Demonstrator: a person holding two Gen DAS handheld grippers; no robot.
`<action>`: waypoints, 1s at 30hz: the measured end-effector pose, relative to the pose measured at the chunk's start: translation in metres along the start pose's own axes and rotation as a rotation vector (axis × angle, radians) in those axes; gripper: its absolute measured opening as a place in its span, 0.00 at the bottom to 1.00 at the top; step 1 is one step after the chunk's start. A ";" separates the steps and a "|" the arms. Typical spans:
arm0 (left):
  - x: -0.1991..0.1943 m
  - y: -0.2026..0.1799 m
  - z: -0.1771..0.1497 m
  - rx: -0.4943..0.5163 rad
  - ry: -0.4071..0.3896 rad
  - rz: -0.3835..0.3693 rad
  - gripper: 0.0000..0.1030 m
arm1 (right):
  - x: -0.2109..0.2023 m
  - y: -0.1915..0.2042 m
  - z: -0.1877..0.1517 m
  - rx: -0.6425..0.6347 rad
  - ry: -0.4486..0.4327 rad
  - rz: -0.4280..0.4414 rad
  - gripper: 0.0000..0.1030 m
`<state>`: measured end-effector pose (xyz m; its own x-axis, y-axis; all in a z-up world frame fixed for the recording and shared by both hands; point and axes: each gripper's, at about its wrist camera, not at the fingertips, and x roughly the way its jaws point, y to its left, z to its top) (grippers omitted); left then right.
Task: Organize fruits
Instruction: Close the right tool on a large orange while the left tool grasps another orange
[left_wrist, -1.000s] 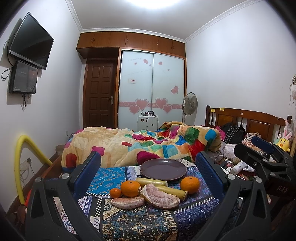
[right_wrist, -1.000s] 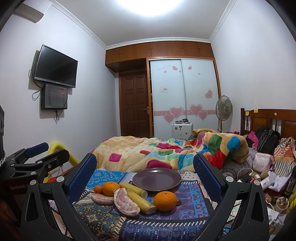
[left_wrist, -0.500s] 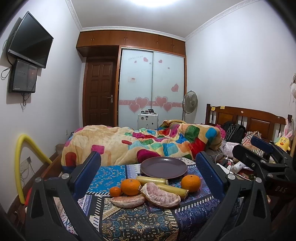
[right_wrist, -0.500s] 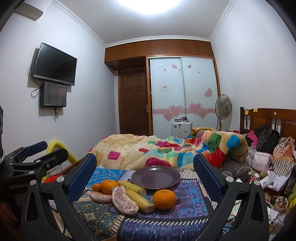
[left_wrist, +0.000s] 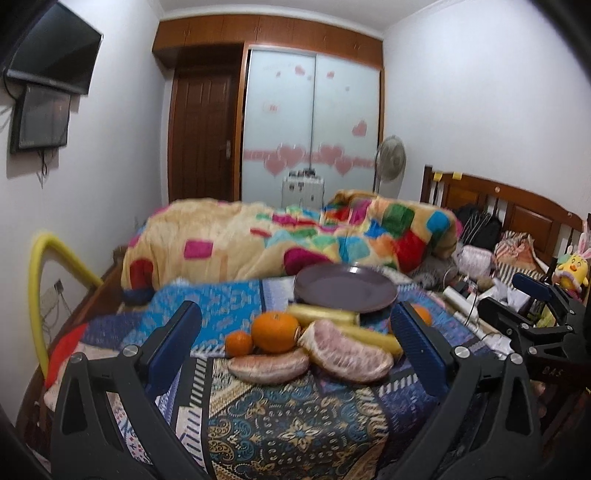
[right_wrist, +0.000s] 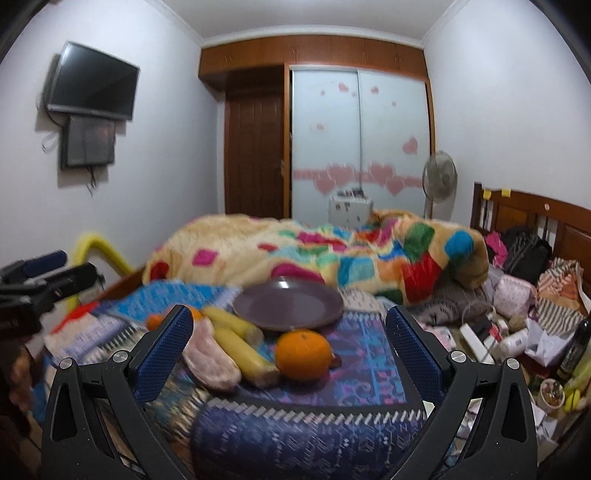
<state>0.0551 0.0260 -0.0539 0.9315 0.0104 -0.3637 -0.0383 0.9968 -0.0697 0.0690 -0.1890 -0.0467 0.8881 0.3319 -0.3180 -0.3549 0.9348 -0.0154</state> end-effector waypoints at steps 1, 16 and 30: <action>0.006 0.003 -0.003 -0.004 0.018 0.004 1.00 | 0.007 -0.004 -0.004 0.004 0.026 -0.002 1.00; 0.088 0.041 -0.026 -0.048 0.266 -0.011 0.84 | 0.072 -0.029 -0.032 0.017 0.249 0.014 1.00; 0.147 0.032 -0.015 0.055 0.350 -0.041 0.75 | 0.109 -0.022 -0.029 -0.039 0.325 0.058 0.87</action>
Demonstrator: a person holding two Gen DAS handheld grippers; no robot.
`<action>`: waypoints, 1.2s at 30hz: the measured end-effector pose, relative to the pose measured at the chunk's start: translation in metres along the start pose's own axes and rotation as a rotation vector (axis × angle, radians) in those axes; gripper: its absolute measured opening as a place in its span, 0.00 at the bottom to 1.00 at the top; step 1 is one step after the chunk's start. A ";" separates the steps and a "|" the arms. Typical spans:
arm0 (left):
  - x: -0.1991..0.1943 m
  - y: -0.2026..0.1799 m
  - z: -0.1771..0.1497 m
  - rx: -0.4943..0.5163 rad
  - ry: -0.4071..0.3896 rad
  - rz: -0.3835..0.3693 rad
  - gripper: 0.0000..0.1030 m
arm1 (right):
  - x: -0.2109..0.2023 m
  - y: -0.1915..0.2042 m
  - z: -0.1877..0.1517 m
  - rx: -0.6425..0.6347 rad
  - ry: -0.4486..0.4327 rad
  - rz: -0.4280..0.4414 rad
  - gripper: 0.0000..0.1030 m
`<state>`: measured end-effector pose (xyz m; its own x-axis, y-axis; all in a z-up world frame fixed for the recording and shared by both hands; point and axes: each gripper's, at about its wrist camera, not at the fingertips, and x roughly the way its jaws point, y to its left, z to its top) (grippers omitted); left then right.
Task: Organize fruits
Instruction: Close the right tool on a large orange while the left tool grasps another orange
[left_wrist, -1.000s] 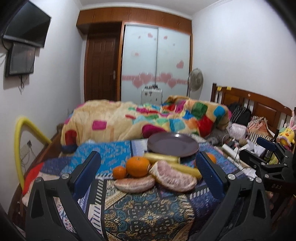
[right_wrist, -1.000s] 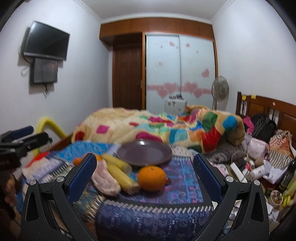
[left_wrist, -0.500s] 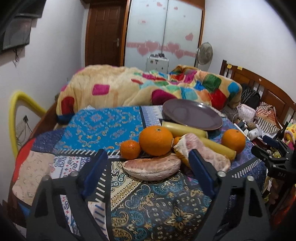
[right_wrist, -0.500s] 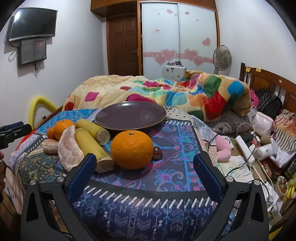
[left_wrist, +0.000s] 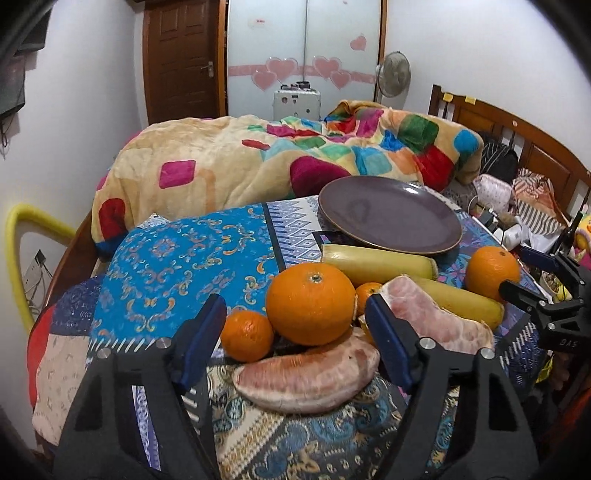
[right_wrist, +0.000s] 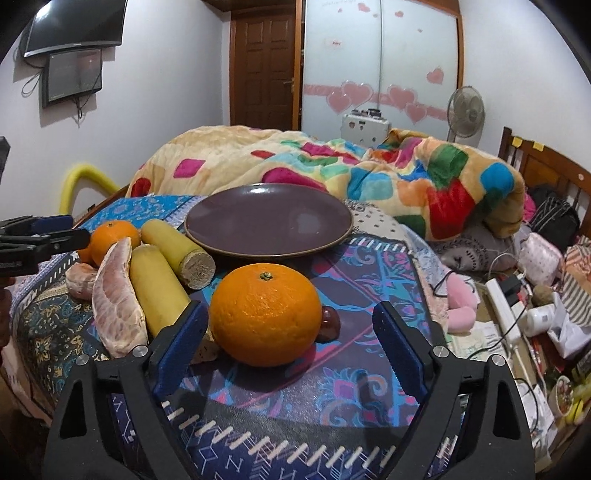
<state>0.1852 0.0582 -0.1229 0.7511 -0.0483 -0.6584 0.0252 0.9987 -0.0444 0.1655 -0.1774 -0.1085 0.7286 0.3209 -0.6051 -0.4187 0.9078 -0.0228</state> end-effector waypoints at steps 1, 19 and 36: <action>0.003 0.001 0.002 -0.002 0.009 -0.004 0.75 | 0.002 0.000 0.001 0.003 0.008 0.007 0.86; 0.037 0.008 0.020 -0.009 0.129 -0.087 0.74 | 0.023 -0.001 0.008 0.024 0.084 0.093 0.72; 0.048 0.003 0.020 0.029 0.185 -0.091 0.72 | 0.022 -0.002 0.008 0.021 0.109 0.126 0.65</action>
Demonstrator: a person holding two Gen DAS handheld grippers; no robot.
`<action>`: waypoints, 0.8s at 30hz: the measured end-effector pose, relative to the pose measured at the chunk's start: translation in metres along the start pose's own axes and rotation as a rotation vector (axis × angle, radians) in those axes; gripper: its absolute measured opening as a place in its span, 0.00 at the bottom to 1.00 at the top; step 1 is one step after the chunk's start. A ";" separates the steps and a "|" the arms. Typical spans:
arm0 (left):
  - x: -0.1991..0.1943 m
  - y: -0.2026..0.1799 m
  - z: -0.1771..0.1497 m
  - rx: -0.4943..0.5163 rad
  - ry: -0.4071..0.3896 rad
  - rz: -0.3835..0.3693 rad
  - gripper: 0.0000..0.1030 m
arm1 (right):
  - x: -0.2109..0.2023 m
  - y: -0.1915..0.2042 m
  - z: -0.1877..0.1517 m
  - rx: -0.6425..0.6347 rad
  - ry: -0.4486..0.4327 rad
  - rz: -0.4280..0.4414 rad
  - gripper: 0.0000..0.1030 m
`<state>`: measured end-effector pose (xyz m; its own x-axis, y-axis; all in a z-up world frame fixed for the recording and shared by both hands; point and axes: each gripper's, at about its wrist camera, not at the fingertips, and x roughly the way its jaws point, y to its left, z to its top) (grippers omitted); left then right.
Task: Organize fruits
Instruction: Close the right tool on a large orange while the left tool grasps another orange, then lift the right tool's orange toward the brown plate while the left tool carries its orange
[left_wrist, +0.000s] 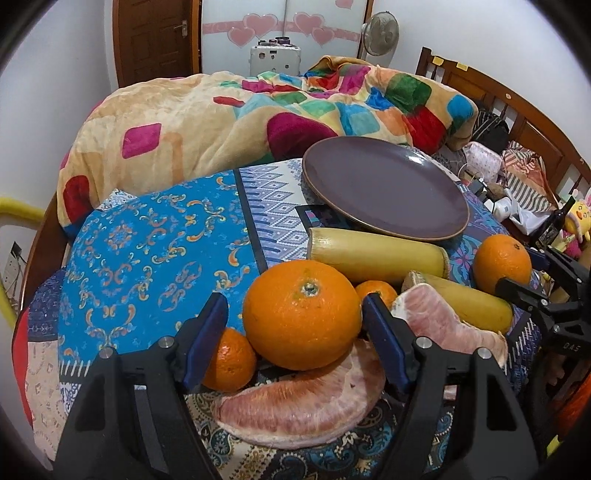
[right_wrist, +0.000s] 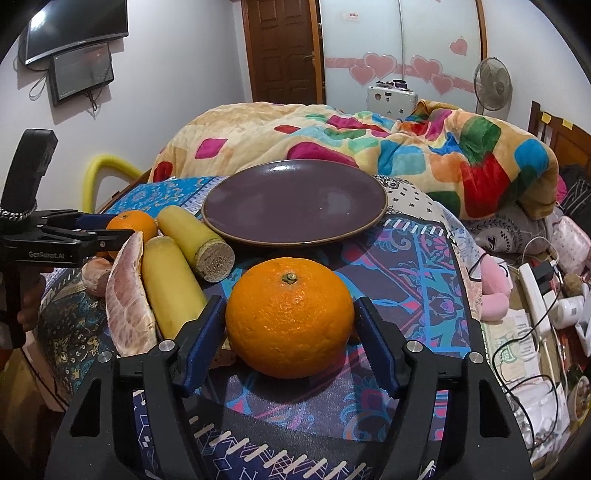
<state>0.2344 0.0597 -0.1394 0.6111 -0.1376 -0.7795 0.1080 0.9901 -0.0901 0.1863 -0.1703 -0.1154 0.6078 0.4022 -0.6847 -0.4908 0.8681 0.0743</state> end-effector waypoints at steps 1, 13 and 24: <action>0.001 -0.001 0.000 0.005 0.000 0.003 0.73 | 0.001 0.000 0.000 0.000 0.000 0.001 0.65; 0.001 -0.004 0.000 0.017 -0.006 -0.014 0.63 | 0.004 0.003 0.001 -0.001 -0.005 0.001 0.64; -0.025 -0.016 0.009 0.033 -0.079 -0.007 0.63 | -0.008 -0.001 0.009 0.027 -0.037 0.003 0.63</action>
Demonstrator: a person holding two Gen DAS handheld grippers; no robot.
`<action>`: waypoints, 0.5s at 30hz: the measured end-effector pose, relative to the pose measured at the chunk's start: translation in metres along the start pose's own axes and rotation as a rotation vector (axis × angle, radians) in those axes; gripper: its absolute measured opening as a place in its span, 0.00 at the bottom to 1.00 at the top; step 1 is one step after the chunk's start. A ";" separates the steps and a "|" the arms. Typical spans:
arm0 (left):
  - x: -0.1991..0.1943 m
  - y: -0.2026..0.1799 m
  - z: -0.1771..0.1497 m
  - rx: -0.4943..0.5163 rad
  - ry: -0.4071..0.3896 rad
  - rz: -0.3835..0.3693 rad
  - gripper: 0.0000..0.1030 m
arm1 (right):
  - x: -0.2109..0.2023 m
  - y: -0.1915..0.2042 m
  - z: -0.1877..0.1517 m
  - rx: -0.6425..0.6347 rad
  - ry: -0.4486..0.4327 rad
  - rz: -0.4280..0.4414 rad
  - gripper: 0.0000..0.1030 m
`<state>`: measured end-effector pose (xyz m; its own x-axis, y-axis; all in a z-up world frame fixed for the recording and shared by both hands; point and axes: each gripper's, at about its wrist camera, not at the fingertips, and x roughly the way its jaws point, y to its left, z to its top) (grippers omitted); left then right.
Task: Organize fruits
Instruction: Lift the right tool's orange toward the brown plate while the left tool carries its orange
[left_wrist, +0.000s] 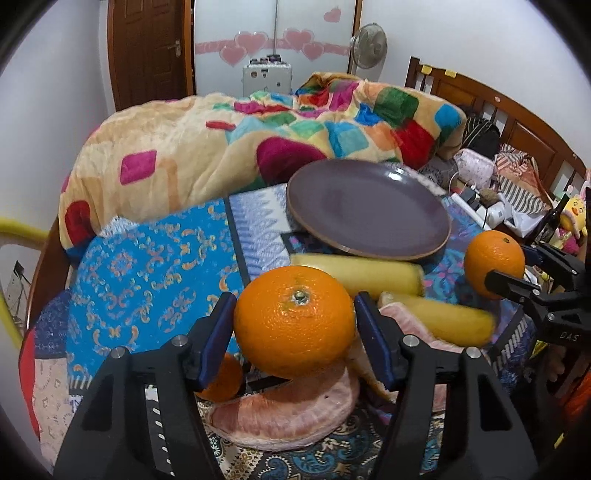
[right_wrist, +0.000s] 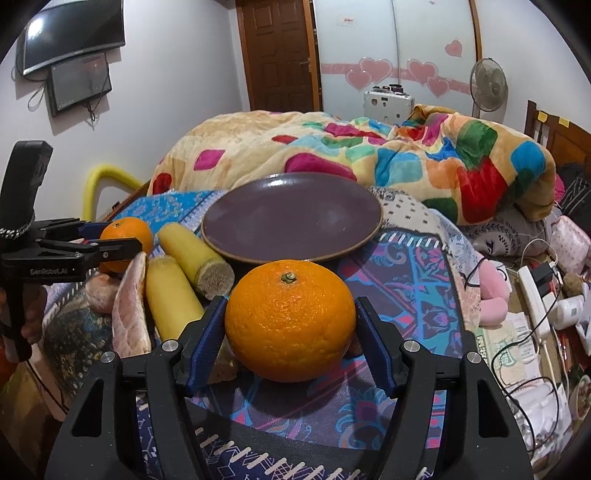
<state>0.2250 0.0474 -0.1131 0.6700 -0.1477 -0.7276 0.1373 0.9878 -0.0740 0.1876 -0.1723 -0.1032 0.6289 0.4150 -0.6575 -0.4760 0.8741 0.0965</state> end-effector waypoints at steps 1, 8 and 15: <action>-0.002 0.000 0.002 -0.001 -0.008 0.000 0.63 | -0.002 0.000 0.002 0.002 -0.006 0.001 0.63; -0.016 -0.007 0.023 -0.003 -0.072 -0.005 0.63 | -0.017 -0.006 0.020 0.010 -0.065 -0.009 0.63; -0.021 -0.014 0.047 -0.005 -0.125 -0.010 0.63 | -0.026 -0.014 0.048 0.007 -0.137 -0.039 0.63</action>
<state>0.2433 0.0345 -0.0648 0.7547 -0.1623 -0.6357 0.1412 0.9864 -0.0841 0.2075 -0.1830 -0.0511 0.7249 0.4109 -0.5530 -0.4455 0.8918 0.0787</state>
